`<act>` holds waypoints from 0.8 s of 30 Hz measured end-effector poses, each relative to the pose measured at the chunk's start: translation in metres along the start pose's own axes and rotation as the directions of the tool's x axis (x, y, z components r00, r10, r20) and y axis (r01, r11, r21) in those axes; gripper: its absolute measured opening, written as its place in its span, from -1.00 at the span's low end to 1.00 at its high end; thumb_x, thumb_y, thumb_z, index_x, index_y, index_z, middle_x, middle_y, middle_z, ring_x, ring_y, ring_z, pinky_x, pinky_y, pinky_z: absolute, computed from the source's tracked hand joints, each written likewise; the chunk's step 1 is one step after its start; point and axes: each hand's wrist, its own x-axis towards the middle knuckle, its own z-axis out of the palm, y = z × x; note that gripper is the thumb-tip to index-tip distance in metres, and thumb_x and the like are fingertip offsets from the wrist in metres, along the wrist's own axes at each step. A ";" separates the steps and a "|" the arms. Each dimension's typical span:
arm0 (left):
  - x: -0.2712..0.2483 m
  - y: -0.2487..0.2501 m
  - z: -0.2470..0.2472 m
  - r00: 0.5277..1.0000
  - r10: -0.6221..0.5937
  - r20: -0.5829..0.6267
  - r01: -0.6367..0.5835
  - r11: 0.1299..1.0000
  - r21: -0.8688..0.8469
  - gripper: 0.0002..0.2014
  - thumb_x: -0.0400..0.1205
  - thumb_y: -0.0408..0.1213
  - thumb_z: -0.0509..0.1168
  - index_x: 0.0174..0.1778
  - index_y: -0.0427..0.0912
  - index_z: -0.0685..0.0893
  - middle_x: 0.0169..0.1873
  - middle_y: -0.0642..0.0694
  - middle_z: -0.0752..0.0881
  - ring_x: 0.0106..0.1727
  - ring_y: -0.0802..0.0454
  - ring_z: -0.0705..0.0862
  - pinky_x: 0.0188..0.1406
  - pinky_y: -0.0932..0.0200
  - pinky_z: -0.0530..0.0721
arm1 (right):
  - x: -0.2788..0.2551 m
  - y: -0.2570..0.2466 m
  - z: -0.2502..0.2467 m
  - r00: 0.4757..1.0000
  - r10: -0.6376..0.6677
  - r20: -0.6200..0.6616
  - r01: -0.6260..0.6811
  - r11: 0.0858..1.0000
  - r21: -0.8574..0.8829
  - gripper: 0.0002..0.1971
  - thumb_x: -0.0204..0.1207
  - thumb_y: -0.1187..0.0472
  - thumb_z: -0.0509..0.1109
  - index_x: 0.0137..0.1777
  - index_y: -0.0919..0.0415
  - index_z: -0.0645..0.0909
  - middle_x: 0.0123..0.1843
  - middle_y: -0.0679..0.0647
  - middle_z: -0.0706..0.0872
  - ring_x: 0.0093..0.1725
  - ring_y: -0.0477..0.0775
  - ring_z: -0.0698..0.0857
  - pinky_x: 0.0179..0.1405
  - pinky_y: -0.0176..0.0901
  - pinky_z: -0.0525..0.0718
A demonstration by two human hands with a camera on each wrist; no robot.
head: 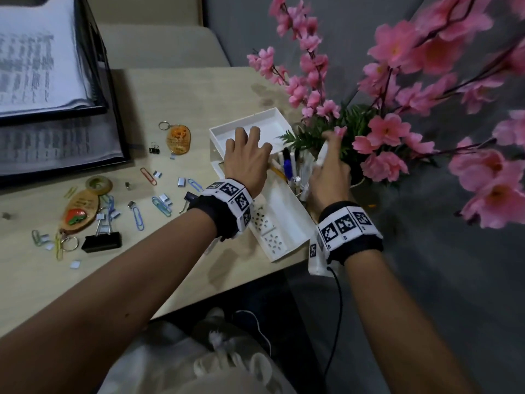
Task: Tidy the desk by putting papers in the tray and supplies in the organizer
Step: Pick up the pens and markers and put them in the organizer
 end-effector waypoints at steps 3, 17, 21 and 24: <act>0.007 -0.001 -0.002 0.993 -0.012 0.119 0.042 0.966 -0.254 -0.76 0.64 -0.30 0.24 0.19 -0.26 0.63 0.17 -0.24 0.56 0.16 -0.27 0.55 -0.15 -0.01 0.46 | 0.001 -0.017 -0.011 0.989 -0.035 -0.146 0.049 0.995 0.092 -0.50 0.58 0.46 0.16 0.47 0.07 0.22 0.19 0.38 0.65 0.12 0.31 0.68 -0.06 -0.10 0.59; 0.028 0.019 -0.007 0.998 -0.062 0.010 0.047 0.642 -0.766 -0.84 0.62 -0.45 0.18 -0.01 -0.42 0.64 -0.26 -0.38 0.77 -0.17 -0.29 0.72 -0.10 -0.01 0.65 | 0.022 0.011 0.023 0.888 0.186 0.421 -0.027 0.934 -0.356 -0.50 0.42 0.34 0.46 0.34 0.32 0.42 0.37 0.32 0.55 0.37 0.28 0.53 0.28 -0.06 0.50; 0.029 0.020 -0.008 1.000 -0.020 0.008 0.019 0.662 -0.749 -0.79 0.66 -0.40 0.16 -0.01 -0.46 0.65 -0.21 -0.43 0.75 -0.12 -0.36 0.68 -0.12 0.01 0.55 | 0.027 0.013 0.023 0.894 0.232 0.383 -0.133 0.954 -0.268 -0.64 0.48 0.05 0.44 0.10 0.34 0.59 0.16 0.31 0.65 0.21 0.24 0.58 0.04 -0.10 0.48; 0.032 0.019 -0.010 1.000 0.004 0.025 0.016 0.681 -0.732 -0.73 0.71 -0.32 0.11 -0.01 -0.46 0.63 -0.17 -0.47 0.72 -0.10 -0.38 0.63 -0.15 0.00 0.47 | 0.028 0.014 0.022 0.897 0.266 0.352 -0.205 0.958 -0.200 -0.71 0.56 0.05 0.34 -0.15 0.31 0.49 -0.20 0.18 0.57 0.01 0.15 0.53 -0.06 -0.12 0.42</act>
